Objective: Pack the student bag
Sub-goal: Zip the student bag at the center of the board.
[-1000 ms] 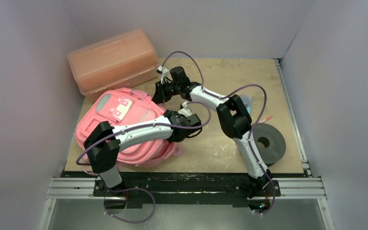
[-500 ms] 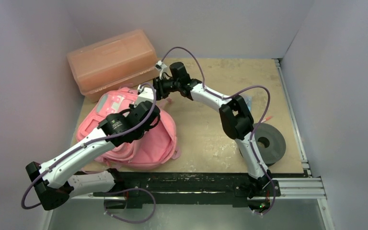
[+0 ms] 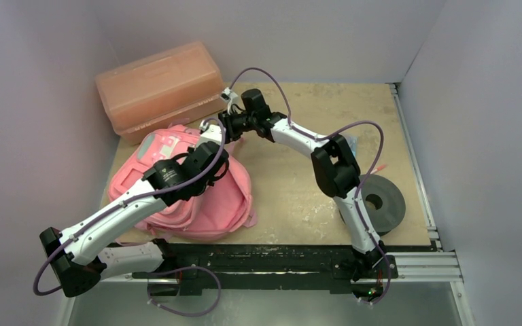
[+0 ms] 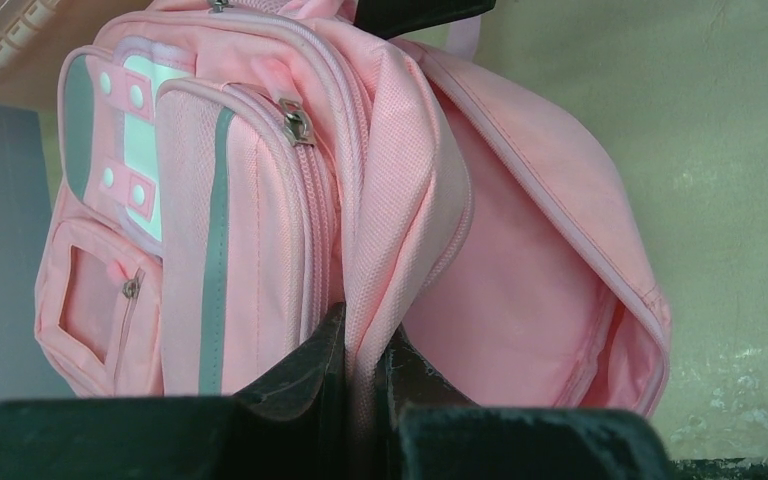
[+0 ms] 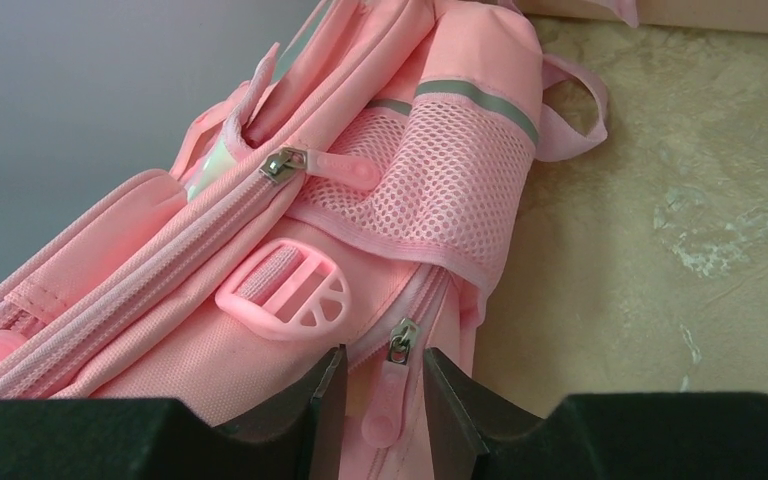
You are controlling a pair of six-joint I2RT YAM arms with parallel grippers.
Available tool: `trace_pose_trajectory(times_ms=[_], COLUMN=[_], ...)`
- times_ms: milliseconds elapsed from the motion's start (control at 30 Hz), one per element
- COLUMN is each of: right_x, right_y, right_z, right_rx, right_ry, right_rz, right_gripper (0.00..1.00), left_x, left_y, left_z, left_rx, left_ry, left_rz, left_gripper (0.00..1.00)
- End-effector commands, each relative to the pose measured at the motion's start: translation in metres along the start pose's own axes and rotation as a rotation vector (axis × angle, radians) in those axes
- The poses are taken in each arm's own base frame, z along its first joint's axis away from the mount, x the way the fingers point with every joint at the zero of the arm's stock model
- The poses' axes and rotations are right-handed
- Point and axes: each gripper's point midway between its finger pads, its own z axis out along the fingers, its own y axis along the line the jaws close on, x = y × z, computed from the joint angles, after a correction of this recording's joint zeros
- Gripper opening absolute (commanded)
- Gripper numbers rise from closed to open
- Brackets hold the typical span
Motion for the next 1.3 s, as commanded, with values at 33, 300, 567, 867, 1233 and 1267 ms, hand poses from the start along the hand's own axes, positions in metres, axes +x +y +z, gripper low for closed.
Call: trace_pose_trajectory(times_ms=[33, 300, 567, 867, 1233, 1267], right_x=[-0.013, 0.005, 0.007, -0.017, -0.024, -0.022], right_y=[0.014, 0.008, 0.004, 0.009, 0.028, 0.027], right_z=[-0.007, -0.006, -0.001, -0.011, -0.031, -0.029], right_rx=[-0.003, 0.039, 0.063, 0.15, 0.317, 0.315], right_ry=[-0.015, 0.028, 0.013, -0.027, -0.079, -0.07], right_rz=[-0.074, -0.095, -0.117, -0.181, -0.306, -0.3], right_gripper=[0.38, 0.38, 0.35, 0.37, 0.48, 0.47], left_x=[-0.017, -0.016, -0.017, -0.014, -0.015, -0.015], left_y=[-0.001, 0.0, -0.002, -0.003, -0.004, -0.004], left_z=[-0.001, 0.001, 0.001, 0.003, 0.004, 0.004], left_rx=[0.008, 0.003, 0.01, 0.014, 0.015, 0.015], left_ry=[-0.066, -0.063, -0.061, -0.049, -0.056, -0.057], left_rz=[-0.05, -0.048, -0.051, -0.051, -0.048, -0.047], left_gripper=[0.0, 0.0, 0.0, 0.0, 0.0, 0.0])
